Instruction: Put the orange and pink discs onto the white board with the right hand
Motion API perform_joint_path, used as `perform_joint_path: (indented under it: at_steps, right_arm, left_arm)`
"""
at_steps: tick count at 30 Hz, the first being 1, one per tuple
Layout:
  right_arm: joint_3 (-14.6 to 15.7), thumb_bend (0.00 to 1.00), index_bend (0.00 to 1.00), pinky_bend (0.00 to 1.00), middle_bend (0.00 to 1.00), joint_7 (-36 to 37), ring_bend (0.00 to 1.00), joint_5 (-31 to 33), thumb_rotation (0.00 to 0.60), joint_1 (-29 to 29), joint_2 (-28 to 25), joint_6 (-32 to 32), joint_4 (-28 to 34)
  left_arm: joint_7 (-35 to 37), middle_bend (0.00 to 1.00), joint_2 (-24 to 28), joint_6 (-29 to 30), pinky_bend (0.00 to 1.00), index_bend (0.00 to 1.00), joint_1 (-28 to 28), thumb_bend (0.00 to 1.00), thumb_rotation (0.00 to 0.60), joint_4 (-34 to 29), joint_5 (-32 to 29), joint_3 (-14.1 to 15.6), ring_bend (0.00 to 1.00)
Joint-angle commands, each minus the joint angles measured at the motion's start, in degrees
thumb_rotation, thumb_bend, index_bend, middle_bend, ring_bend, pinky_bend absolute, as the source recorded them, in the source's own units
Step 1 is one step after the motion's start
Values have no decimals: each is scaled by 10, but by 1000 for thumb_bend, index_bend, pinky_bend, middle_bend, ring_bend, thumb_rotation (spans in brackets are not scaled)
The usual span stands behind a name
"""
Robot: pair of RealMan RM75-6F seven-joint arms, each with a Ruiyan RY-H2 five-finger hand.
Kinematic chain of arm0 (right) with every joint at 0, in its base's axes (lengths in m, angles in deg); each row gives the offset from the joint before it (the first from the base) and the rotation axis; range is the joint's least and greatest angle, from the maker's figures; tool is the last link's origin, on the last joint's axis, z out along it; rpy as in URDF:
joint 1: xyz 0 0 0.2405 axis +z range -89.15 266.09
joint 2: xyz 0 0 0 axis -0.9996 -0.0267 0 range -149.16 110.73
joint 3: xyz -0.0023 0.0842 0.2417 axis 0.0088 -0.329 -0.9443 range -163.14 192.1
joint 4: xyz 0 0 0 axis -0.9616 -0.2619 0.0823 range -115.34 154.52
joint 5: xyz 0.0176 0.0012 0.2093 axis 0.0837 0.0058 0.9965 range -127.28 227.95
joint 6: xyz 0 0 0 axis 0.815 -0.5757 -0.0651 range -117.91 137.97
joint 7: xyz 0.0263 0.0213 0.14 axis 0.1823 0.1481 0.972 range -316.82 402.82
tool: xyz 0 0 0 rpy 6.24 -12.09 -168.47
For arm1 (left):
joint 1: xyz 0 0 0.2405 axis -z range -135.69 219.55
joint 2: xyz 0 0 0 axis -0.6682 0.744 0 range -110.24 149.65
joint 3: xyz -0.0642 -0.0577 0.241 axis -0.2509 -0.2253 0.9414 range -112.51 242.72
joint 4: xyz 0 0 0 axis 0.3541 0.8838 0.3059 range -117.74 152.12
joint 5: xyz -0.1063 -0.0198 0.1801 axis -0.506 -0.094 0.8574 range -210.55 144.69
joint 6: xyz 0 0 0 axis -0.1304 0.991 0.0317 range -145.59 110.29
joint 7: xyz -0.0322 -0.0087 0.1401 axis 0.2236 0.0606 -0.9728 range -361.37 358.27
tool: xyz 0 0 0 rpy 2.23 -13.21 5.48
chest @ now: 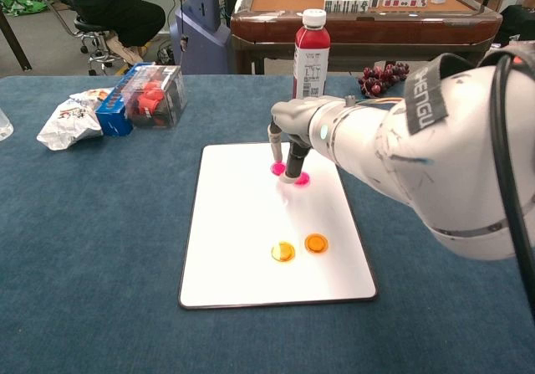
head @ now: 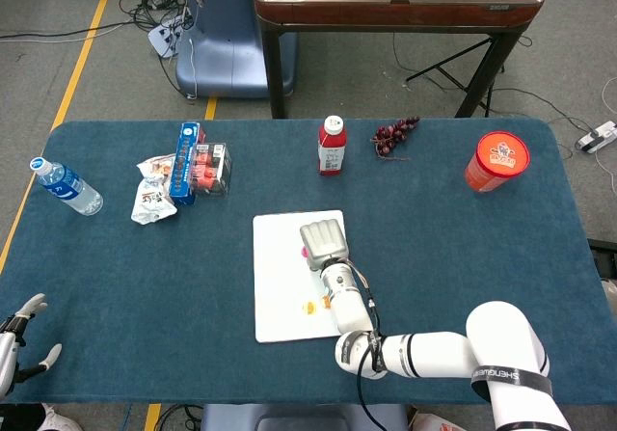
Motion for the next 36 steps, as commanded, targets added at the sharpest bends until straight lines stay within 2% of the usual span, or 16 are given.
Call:
perform_joint_path:
  at_steps: [1, 14, 25, 28, 32, 36]
  right_arm:
    - [0, 317, 491, 1000, 1000, -2, 1000, 1, 600, 2, 3, 0, -3]
    - [-14, 317, 491, 1000, 1000, -11, 1000, 11, 600, 19, 35, -14, -46]
    - [-16, 258, 457, 1000, 1000, -8, 1000, 6, 600, 15, 39, -12, -55]
    - [-16, 209, 422, 1000, 1000, -8, 1000, 5, 600, 13, 38, -10, -56]
    - [-16, 45, 293, 1000, 1000, 0, 1000, -4, 600, 9, 39, -11, -59]
    - [-16, 0, 235, 1000, 1000, 10, 1000, -17, 600, 6, 43, -16, -62]
  left_arm:
    - [1, 243, -1, 0, 506, 142, 0, 286, 600, 2, 0, 0, 260]
    - [0, 243, -5, -5, 506, 142, -3, 286, 600, 10, -1, 4, 260]
    - [7, 243, -11, -9, 506, 142, -5, 286, 600, 23, -1, 6, 260]
    - [4, 243, -11, -10, 506, 142, -4, 286, 600, 23, 1, 7, 260]
    - [0, 243, -9, -11, 506, 142, -4, 286, 600, 20, 2, 8, 260]
    - [-1, 243, -8, -12, 506, 142, -4, 287, 600, 18, 1, 8, 260]
